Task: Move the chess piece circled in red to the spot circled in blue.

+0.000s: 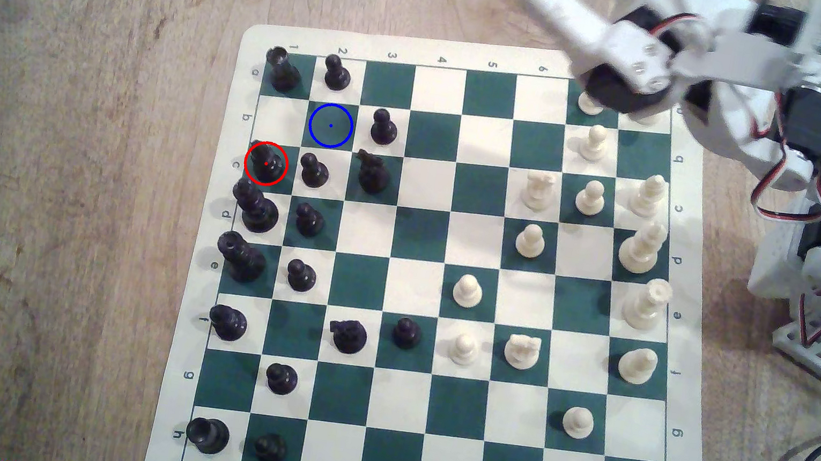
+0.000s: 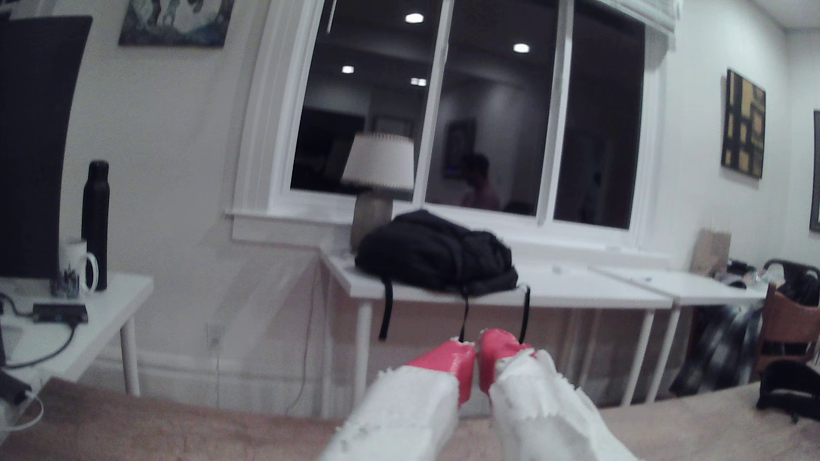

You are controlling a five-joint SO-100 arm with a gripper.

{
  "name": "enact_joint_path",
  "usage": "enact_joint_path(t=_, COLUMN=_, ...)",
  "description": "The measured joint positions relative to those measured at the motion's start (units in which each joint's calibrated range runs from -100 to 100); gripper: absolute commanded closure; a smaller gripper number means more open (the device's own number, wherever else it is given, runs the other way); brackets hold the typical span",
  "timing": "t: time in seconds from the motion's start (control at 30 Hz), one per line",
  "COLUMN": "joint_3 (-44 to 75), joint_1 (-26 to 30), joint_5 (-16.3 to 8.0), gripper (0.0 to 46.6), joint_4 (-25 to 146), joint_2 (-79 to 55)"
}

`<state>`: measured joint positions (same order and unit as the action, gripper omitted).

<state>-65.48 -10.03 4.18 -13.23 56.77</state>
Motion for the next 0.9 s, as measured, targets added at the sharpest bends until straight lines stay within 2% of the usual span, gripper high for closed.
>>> enact_joint_path(t=0.2, joint_3=7.5, joint_1=2.0, joint_5=0.0, gripper=46.4, joint_4=12.6, joint_2=-8.5)
enact_joint_path(t=0.37, joint_3=15.0, joint_1=2.6, joint_5=-1.8, gripper=46.4, joint_4=18.6, joint_2=-18.3)
enact_joint_path(t=0.53, joint_3=23.1, joint_1=1.6, joint_5=-3.4, gripper=46.4, joint_4=19.0, joint_2=-31.3)
enact_joint_path(t=0.73, joint_3=26.0, joint_1=3.9, joint_5=-3.7, gripper=46.4, joint_4=17.1, joint_2=-40.0)
enact_joint_path(t=0.9, joint_3=33.8, joint_1=5.0, joint_5=-3.7, gripper=46.4, joint_4=16.3, joint_2=-51.5)
